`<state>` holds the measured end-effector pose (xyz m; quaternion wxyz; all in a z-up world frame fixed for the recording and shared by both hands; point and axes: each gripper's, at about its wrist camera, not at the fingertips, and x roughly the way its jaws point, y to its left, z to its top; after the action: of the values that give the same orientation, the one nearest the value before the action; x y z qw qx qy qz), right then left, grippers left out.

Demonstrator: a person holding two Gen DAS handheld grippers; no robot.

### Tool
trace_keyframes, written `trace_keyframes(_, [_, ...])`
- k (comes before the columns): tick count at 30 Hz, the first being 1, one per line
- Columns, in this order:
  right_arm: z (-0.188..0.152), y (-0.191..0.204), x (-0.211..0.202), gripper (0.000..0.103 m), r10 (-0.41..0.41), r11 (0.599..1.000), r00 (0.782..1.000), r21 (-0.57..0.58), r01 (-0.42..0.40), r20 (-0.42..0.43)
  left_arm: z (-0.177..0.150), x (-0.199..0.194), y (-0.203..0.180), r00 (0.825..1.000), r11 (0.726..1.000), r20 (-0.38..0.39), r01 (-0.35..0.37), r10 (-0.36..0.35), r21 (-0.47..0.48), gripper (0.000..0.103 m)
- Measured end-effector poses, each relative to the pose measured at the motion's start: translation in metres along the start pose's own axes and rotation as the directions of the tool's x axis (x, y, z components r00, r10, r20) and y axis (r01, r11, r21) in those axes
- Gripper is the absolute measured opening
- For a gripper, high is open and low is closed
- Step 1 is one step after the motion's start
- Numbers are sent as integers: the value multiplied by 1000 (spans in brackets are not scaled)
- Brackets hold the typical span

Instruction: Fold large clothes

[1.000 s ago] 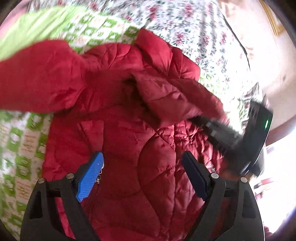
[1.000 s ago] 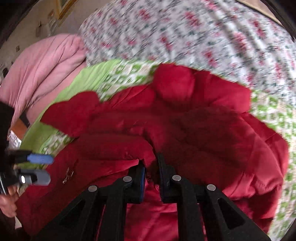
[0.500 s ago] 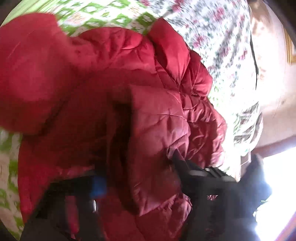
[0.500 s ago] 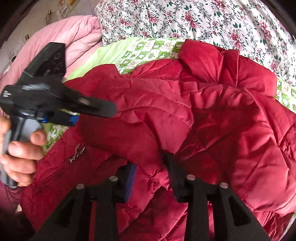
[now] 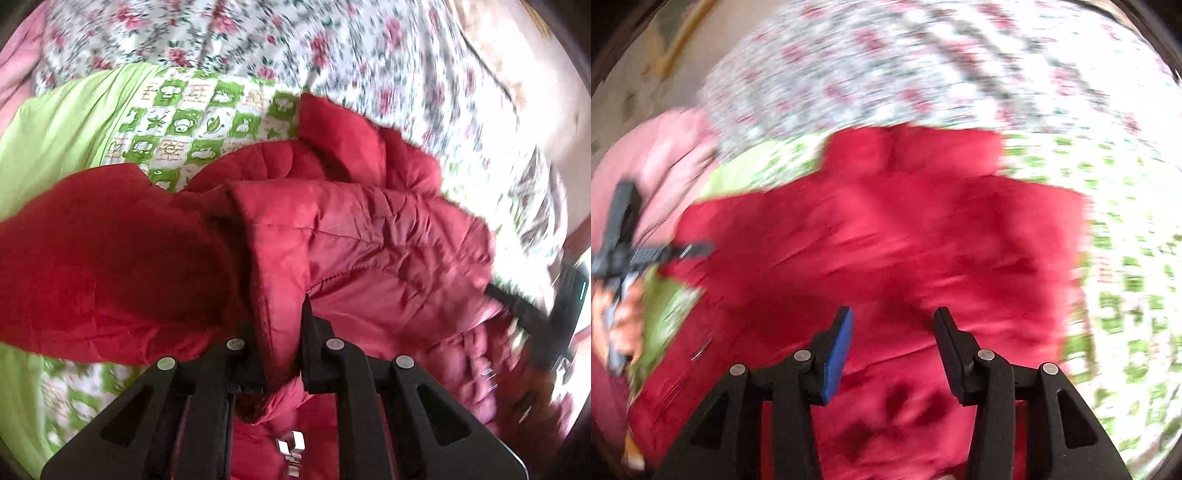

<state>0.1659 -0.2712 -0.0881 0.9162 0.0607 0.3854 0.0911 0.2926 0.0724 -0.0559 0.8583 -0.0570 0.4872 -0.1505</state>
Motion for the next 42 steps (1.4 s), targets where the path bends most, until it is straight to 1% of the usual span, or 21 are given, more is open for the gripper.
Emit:
trace_keyframes(3, [10, -29, 20, 47, -87, 996, 996, 27, 88, -7, -6, 18, -8, 998, 995, 3, -65, 65, 70, 11])
trace_keyframes(5, [12, -46, 39, 46, -86, 994, 996, 61, 88, -36, -6, 22, -13, 995, 990, 30, -94, 91, 109, 15])
trace_keyframes(7, [11, -55, 54, 46, -130, 989, 989, 56, 133, -66, -5, 22, -17, 992, 984, 49, -125, 120, 124, 23])
trace_keyframes(9, [8, -57, 58, 47, -146, 987, 988, 61, 149, -56, -5, 13, -13, 992, 987, 57, -117, 111, 106, 26])
trace_keyframes(12, [9, -53, 58, 47, -166, 985, 985, 44, 168, -50, -8, -18, -1, 991, 996, 111, -75, 70, 40, 31])
trace_keyframes(13, [8, -53, 58, 47, -165, 985, 985, 43, 167, -50, -9, -28, 1, 988, 997, 136, -80, 76, 21, 31])
trace_keyframes(15, [7, -54, 57, 48, -166, 985, 985, 47, 168, -52, -9, -50, 1, 972, 991, 195, -136, 133, 0, 31])
trace_keyframes(16, [8, -53, 58, 48, -163, 985, 985, 49, 166, -51, -9, -58, -1, 968, 991, 213, -133, 130, 0, 31])
trace_keyframes(18, [9, -54, 59, 49, -166, 985, 985, 47, 168, -51, -8, -69, -12, 969, 997, 238, -75, 66, 27, 31])
trace_keyframes(20, [9, -55, 58, 51, -170, 984, 984, 42, 173, -51, -8, -63, -30, 977, 997, 211, -15, 0, 71, 31])
trace_keyframes(23, [10, -48, 64, 55, -174, 984, 983, 34, 176, -54, -7, -38, -54, 988, 993, 153, 18, -35, 114, 31])
trace_keyframes(26, [12, -46, 67, 57, -170, 985, 983, 27, 172, -61, -4, 0, -73, 997, 989, 74, 14, -26, 150, 31])
trace_keyframes(27, [13, -45, 67, 57, -169, 985, 983, 27, 171, -65, -2, 18, -75, 999, 988, 38, -25, 19, 154, 31])
trace_keyframes(28, [15, -45, 64, 57, -175, 984, 982, 32, 178, -74, -2, 28, -73, 998, 987, 21, -61, 59, 149, 31])
trace_keyframes(30, [17, -41, 52, 57, -195, 979, 979, 50, 198, -66, -3, 47, -62, 998, 991, -21, -52, 55, 123, 31])
trace_keyframes(32, [21, -24, 30, 58, -148, 987, 989, 64, 148, -3, -4, 52, -56, 999, 994, -28, -38, 41, 104, 30])
trace_keyframes(34, [26, -3, 26, 58, -104, 994, 994, 30, 104, 18, -7, 55, -54, 998, 993, -31, -42, 46, 106, 31])
trace_keyframes(37, [30, 26, 45, 57, -40, 999, 999, -23, 40, -34, -8, 60, -55, 998, 991, -31, -54, 58, 122, 31])
trace_keyframes(39, [26, 28, 78, 57, -122, 992, 985, -40, 118, -124, -10, 64, -51, 998, 992, -33, -40, 44, 117, 30])
trace_keyframes(40, [24, 22, 90, 57, -142, 990, 980, -41, 138, -142, -11, 67, -46, 999, 994, -35, -27, 31, 110, 29])
trace_keyframes(42, [17, 6, 104, 58, -109, 994, 984, 7, 111, -142, -13, 69, -41, 999, 996, -35, 0, 3, 87, 28])
